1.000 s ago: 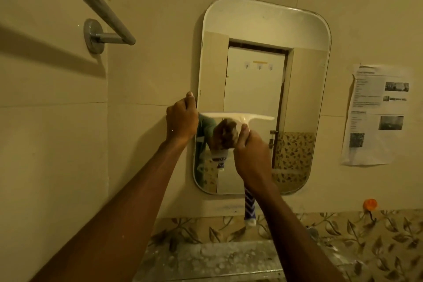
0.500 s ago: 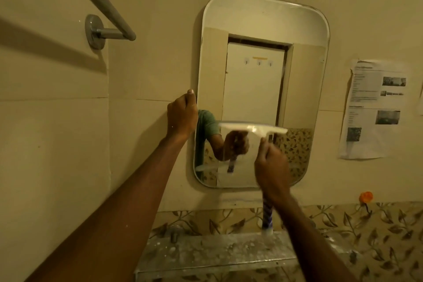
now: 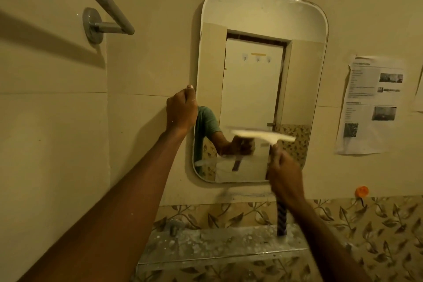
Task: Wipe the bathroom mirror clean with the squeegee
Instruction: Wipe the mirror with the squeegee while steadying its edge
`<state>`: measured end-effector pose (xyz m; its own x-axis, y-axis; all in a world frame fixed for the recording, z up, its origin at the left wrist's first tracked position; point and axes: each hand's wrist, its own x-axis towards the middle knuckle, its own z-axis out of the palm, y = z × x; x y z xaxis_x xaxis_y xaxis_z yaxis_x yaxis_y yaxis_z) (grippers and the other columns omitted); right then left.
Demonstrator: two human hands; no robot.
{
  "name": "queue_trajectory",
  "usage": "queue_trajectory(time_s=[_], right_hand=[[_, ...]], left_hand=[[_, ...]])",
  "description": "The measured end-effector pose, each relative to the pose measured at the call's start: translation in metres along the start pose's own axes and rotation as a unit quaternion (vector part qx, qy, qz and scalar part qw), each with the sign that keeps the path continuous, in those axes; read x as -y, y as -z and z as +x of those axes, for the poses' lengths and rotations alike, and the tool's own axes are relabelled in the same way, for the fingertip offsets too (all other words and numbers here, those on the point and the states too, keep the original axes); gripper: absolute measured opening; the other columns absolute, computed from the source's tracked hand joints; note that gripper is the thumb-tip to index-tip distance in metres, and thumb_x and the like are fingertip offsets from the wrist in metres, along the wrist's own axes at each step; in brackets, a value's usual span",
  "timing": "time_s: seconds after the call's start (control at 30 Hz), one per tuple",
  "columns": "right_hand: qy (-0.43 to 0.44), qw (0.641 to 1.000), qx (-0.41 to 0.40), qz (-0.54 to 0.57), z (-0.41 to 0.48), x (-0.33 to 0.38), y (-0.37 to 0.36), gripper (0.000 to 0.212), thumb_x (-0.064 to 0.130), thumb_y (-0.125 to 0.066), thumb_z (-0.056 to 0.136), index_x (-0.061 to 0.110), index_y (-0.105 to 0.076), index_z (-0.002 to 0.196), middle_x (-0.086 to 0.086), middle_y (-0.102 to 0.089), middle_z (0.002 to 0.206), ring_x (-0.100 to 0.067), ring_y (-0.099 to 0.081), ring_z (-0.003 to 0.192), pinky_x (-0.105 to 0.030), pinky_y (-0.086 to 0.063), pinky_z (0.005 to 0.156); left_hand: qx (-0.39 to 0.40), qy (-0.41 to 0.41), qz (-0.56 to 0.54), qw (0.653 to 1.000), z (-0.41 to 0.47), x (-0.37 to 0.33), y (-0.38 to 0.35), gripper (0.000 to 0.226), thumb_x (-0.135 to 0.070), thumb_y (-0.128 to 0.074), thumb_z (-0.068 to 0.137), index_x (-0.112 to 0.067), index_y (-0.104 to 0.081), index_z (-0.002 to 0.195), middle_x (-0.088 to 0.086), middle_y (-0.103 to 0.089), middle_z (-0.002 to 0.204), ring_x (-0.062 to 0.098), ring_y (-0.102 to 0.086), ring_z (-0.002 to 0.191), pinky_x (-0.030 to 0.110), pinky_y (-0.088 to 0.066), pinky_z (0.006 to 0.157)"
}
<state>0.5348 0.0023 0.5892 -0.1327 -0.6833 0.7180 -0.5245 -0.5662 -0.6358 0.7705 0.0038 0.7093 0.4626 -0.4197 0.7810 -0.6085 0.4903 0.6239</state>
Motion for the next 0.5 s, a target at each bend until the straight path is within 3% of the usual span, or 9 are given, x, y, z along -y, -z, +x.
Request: queue_trajectory(time_s=[0.17, 0.33, 0.43, 0.5], right_hand=[[-0.007, 1.0, -0.026, -0.008, 0.043, 0.01, 0.018, 0.044, 0.031, -0.029, 0.105, 0.012, -0.054, 0.075, -0.011, -0.055, 0.065, -0.018, -0.047, 0.052, -0.034, -0.042, 0.049], [-0.054, 0.997, 0.012, -0.047, -0.042, -0.042, -0.015, 0.043, 0.033, -0.032, 0.103, 0.022, -0.051, 0.067, -0.001, -0.052, 0.054, -0.009, -0.044, 0.042, -0.02, -0.033, 0.038], [-0.067, 0.996, 0.025, -0.054, -0.04, -0.042, -0.005, 0.047, 0.036, -0.032, 0.103, 0.019, -0.05, 0.064, -0.001, -0.051, 0.054, -0.012, -0.045, 0.044, -0.025, -0.033, 0.04], [-0.054, 0.998, 0.024, -0.015, -0.01, -0.028, 0.012, 0.044, 0.037, -0.031, 0.104, 0.016, -0.054, 0.072, -0.006, -0.053, 0.061, -0.017, -0.046, 0.047, -0.03, -0.041, 0.043]], left_hand=[[-0.001, 0.014, -0.011, 1.0, 0.0, -0.002, -0.001, 0.047, -0.03, -0.035, 0.102, -0.021, -0.045, 0.057, -0.003, -0.046, 0.054, 0.006, -0.042, 0.05, 0.006, -0.032, 0.043], [-0.003, 0.021, -0.014, 1.0, -0.001, 0.001, -0.004, 0.047, -0.032, -0.034, 0.102, -0.018, -0.048, 0.059, -0.002, -0.047, 0.055, 0.007, -0.044, 0.05, 0.011, -0.029, 0.044], [-0.007, 0.025, -0.013, 1.0, -0.001, 0.0, -0.004, 0.046, -0.031, -0.034, 0.102, -0.02, -0.047, 0.059, -0.003, -0.047, 0.055, 0.005, -0.043, 0.051, 0.009, -0.03, 0.043], [-0.008, 0.022, -0.009, 1.0, -0.002, 0.0, -0.003, 0.045, -0.031, -0.034, 0.102, -0.019, -0.048, 0.06, -0.004, -0.046, 0.056, 0.004, -0.042, 0.051, 0.008, -0.03, 0.043]])
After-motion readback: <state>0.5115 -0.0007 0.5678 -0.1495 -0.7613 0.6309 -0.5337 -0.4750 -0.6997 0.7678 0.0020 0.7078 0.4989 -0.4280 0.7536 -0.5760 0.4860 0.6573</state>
